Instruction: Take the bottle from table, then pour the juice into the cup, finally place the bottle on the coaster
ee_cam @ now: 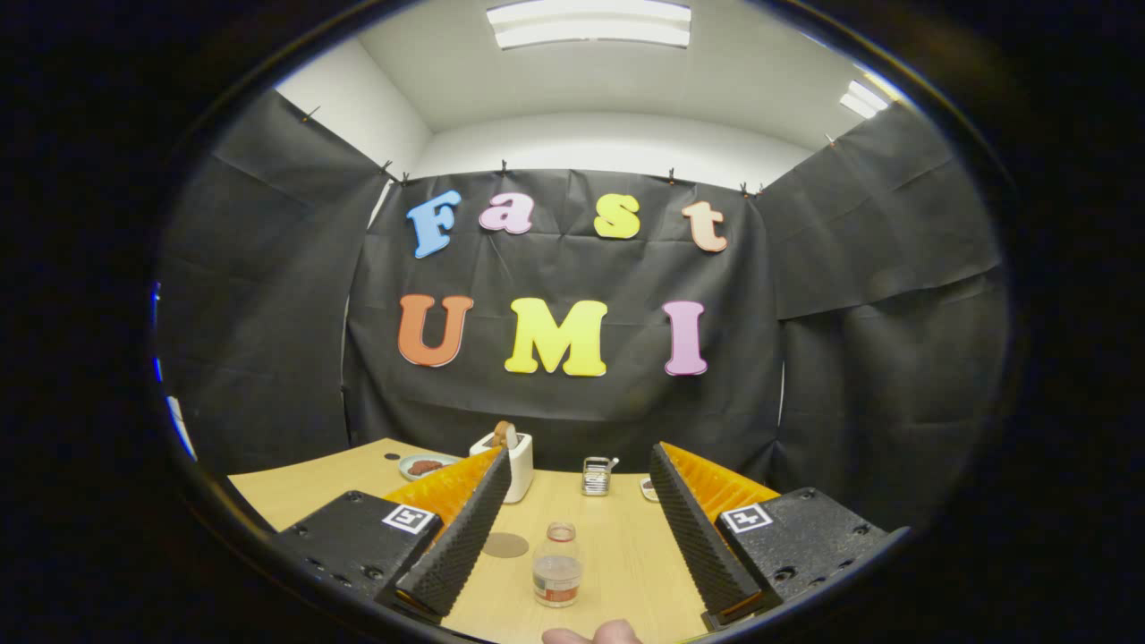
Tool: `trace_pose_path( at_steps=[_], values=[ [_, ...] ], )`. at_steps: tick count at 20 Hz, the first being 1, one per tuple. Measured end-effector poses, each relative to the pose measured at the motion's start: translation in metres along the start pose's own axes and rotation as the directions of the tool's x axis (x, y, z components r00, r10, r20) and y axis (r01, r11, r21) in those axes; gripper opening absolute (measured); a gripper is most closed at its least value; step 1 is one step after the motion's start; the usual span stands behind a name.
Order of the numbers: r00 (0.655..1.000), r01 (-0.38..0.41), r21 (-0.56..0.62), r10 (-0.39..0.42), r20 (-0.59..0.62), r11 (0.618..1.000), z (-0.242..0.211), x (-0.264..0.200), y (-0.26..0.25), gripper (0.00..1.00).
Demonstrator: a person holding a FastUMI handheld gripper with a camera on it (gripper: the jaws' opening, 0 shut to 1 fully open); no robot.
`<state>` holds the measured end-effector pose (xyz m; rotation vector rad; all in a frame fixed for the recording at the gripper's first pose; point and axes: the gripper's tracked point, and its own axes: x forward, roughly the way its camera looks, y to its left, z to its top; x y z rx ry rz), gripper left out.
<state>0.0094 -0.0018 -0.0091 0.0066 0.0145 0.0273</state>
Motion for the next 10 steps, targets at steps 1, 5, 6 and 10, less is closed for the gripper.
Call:
trace_pose_path(
  at_steps=[1, 5, 6, 10],
  values=[
    [1.000, -0.003, 0.000, 0.003, 0.003, 1.000, 0.0007, -0.0014, 0.0004, 1.00],
    [1.000, -0.008, -0.003, 0.008, 0.006, 1.000, 0.0014, -0.0031, 0.0009, 1.00],
    [1.000, -0.011, -0.002, 0.011, 0.007, 1.000, 0.0009, -0.0021, 0.0017, 1.00],
    [0.999, -0.031, -0.006, 0.031, -0.007, 0.999, -0.0071, -0.0005, 0.0053, 1.00]
  ],
)
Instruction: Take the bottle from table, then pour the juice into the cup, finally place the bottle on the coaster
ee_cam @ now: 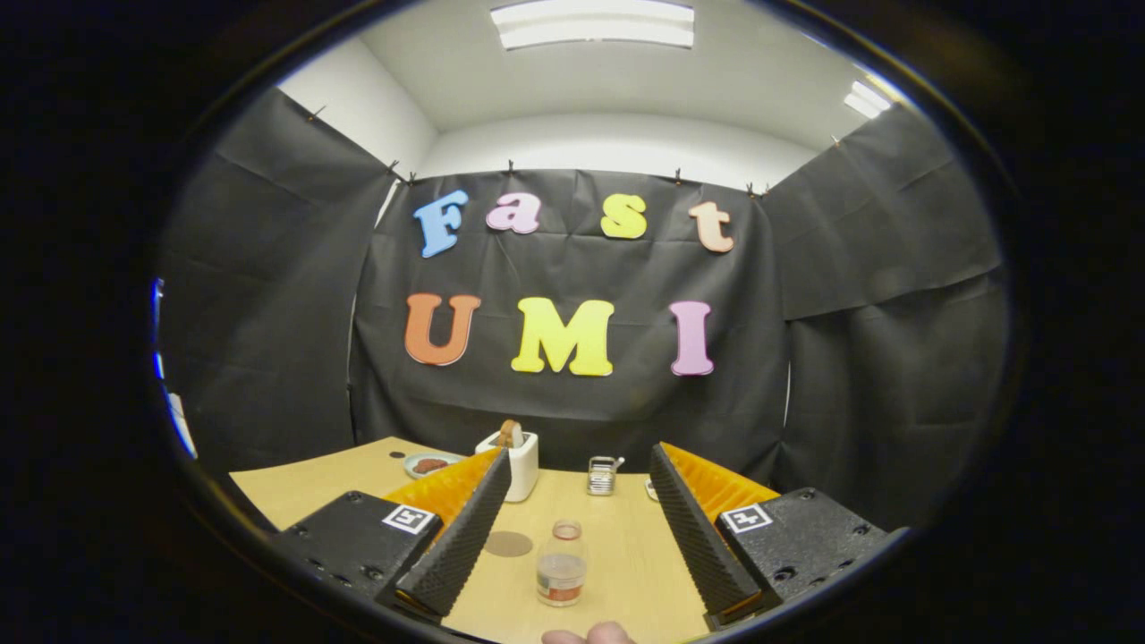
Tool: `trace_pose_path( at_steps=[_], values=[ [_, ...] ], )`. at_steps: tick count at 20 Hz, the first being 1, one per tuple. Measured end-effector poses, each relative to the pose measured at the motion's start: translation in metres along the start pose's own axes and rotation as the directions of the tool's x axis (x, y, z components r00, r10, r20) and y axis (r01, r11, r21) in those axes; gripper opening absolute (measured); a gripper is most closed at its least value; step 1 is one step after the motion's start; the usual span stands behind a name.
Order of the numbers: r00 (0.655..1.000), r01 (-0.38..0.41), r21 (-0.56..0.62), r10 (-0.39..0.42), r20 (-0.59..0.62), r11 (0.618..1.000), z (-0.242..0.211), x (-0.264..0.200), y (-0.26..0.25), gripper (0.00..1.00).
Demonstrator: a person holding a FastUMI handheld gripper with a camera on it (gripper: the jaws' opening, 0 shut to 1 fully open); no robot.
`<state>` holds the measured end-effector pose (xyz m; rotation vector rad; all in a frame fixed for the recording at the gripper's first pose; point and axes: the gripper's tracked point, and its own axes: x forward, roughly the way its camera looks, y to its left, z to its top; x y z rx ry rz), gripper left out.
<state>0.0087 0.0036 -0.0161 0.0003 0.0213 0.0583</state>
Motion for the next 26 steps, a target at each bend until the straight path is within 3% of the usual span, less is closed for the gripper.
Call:
trace_pose_path(
  at_steps=[10, 14, 26],
  values=[
    [0.999, -0.025, 0.003, 0.025, -0.022, 1.000, -0.026, 0.008, 0.009, 1.00],
    [0.999, -0.035, 0.058, 0.037, -0.036, 0.998, -0.043, 0.010, 0.010, 1.00],
    [0.986, 0.013, 0.054, -0.004, -0.164, 0.998, -0.168, 0.053, 0.003, 1.00]
  ],
)
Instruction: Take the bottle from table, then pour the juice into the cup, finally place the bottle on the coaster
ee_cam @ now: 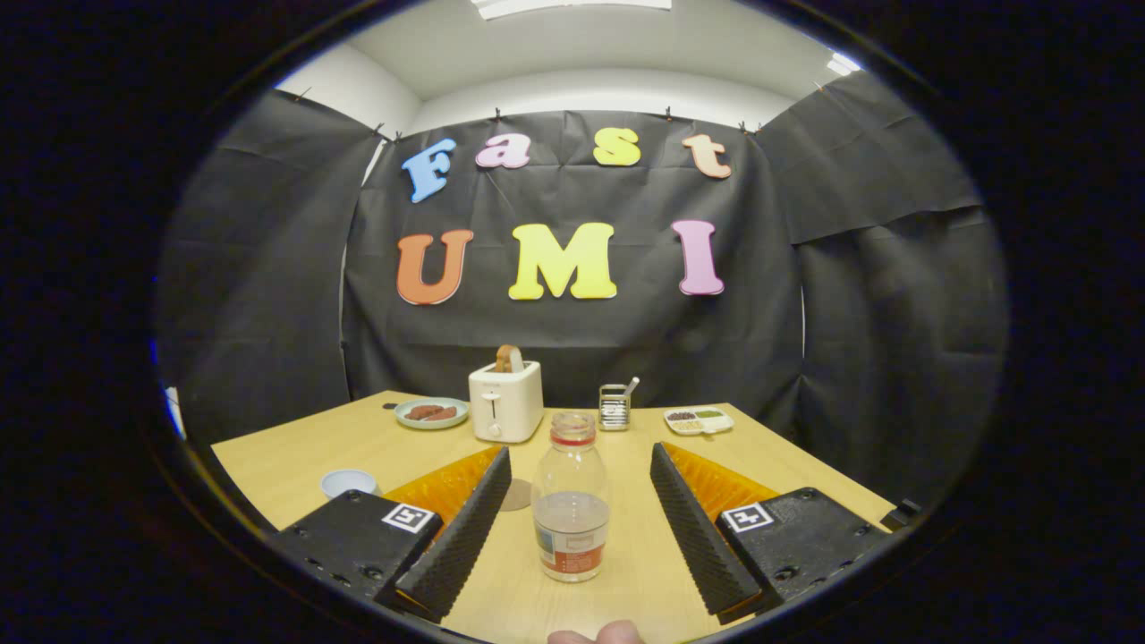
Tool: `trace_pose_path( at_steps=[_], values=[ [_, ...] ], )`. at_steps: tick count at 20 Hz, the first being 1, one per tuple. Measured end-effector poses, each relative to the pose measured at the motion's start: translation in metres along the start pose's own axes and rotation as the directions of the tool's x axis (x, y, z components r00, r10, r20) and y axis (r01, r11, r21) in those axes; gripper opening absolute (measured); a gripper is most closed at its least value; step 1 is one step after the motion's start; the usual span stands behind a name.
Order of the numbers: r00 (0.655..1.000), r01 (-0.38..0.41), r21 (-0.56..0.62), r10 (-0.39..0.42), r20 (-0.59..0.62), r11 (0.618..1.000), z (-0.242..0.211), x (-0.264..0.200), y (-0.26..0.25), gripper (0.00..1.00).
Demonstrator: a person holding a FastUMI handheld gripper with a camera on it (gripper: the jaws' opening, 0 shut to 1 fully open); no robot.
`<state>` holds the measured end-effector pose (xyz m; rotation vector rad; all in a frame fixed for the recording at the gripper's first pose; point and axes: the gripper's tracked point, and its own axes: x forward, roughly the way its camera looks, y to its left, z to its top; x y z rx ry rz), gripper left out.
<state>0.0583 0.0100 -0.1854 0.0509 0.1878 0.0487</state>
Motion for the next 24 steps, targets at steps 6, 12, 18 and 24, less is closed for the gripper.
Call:
trace_pose_path(
  at_steps=[6, 12, 18, 24],
  values=[
    [0.996, -0.004, 0.022, 0.006, -0.088, 1.000, -0.048, 0.030, 0.007, 1.00],
    [0.988, 0.004, 0.071, 0.007, -0.155, 0.997, -0.075, 0.049, 0.006, 1.00],
    [0.981, -0.001, 0.070, 0.014, -0.193, 0.998, -0.087, 0.057, 0.010, 0.92],
    [0.979, -0.009, 0.049, 0.018, -0.201, 0.999, -0.081, 0.056, 0.016, 0.80]
  ],
)
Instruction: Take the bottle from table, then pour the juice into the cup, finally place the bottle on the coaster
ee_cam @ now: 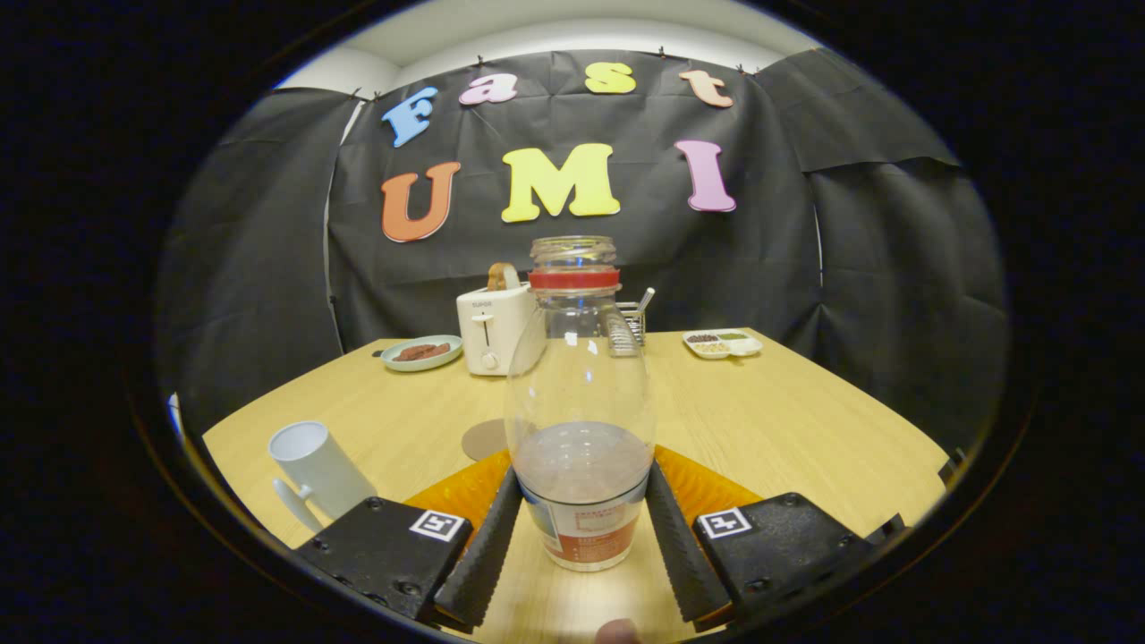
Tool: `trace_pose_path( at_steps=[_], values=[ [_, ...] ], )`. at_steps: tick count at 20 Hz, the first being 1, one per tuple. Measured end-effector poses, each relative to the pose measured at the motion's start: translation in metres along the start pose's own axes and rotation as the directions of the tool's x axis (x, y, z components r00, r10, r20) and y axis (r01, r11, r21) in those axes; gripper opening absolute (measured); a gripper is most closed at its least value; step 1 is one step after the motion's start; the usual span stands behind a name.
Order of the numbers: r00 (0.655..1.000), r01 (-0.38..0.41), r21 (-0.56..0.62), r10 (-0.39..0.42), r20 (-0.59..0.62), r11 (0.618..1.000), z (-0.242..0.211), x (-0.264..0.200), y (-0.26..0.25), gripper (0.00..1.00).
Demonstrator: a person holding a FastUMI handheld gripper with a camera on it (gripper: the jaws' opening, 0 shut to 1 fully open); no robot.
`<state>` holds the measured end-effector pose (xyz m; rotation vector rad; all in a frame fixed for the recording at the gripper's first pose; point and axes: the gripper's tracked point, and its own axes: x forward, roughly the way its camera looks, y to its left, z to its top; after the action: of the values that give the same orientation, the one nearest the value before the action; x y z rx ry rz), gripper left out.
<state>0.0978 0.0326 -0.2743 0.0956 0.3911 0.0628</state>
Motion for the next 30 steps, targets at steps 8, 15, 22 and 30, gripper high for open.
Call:
trace_pose_path(
  at_steps=[8, 15, 22, 30],
  values=[
    [0.993, 0.059, -0.356, -0.017, 0.120, 0.933, 0.047, -0.001, 0.020, 0.76],
    [0.989, 0.090, -0.646, 0.007, 0.146, 0.758, 0.061, 0.016, 0.057, 0.76],
    [0.976, 0.170, -0.851, 0.034, 0.214, 0.497, 0.069, 0.030, 0.079, 0.76],
    [0.973, 0.203, -0.944, 0.050, 0.223, 0.261, 0.060, 0.044, 0.086, 0.76]
  ],
)
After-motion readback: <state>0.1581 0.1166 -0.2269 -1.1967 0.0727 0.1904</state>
